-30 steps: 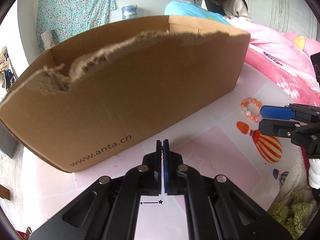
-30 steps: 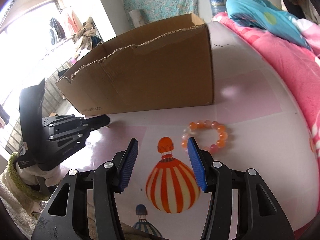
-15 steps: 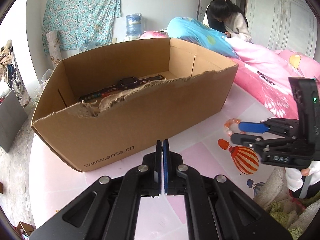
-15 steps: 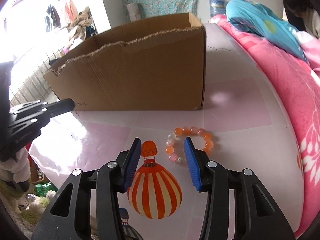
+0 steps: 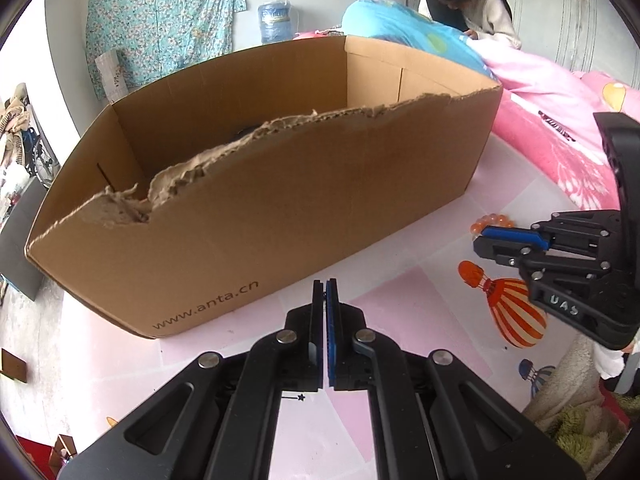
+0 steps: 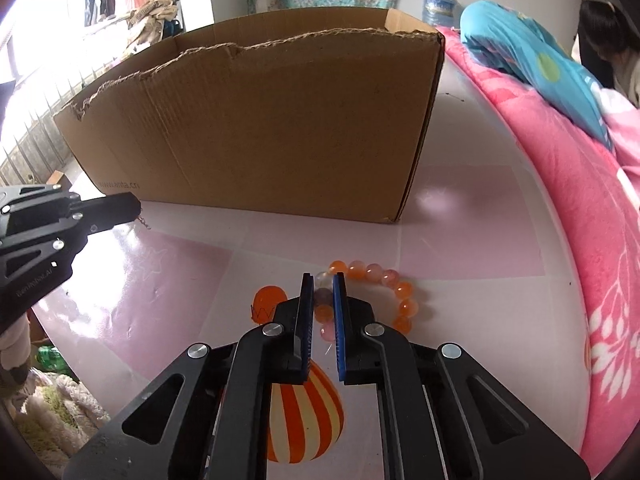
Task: Organize jewelry
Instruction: 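Carry both held items over the box and open the left gripper inside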
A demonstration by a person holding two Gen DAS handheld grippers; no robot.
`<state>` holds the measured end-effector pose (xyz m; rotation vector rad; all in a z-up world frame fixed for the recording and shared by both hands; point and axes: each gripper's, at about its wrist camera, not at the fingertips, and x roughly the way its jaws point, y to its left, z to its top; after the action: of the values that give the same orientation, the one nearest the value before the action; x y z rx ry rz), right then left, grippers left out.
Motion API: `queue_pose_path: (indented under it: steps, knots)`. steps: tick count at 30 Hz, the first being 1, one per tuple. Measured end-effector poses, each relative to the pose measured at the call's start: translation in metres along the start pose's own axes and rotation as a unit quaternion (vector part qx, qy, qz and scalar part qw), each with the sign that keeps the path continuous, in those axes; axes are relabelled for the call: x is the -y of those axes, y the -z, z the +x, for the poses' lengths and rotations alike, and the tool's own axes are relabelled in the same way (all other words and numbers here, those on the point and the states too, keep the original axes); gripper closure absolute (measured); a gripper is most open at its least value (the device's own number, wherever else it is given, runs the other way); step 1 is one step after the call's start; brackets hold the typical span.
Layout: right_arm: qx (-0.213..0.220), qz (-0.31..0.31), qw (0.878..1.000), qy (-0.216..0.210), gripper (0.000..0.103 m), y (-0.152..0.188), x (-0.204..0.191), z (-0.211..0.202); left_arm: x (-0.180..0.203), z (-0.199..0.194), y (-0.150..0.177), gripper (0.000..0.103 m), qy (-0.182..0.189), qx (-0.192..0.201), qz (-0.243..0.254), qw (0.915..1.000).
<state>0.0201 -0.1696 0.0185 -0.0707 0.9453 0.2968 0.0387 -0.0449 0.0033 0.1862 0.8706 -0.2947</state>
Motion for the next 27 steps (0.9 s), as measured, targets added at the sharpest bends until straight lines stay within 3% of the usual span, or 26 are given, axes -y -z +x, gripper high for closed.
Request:
queue_pose_path:
  steps: [5, 12, 27]
  knots:
    - [0.01, 0.055, 0.998, -0.039, 0.096, -0.004, 0.018, -0.007, 0.001, 0.004, -0.002, 0.102, -0.007, -0.007, 0.004, 0.9999]
    - [0.037, 0.134, 0.985, -0.102, 0.096, -0.01, 0.051, -0.023, 0.002, 0.005, -0.003, 0.102, -0.015, -0.011, 0.005, 0.9998]
    - [0.075, 0.162, 0.974, -0.137, 0.096, -0.009, 0.057, -0.047, 0.005, 0.0, -0.006, 0.102, -0.026, -0.007, 0.011, 0.9996]
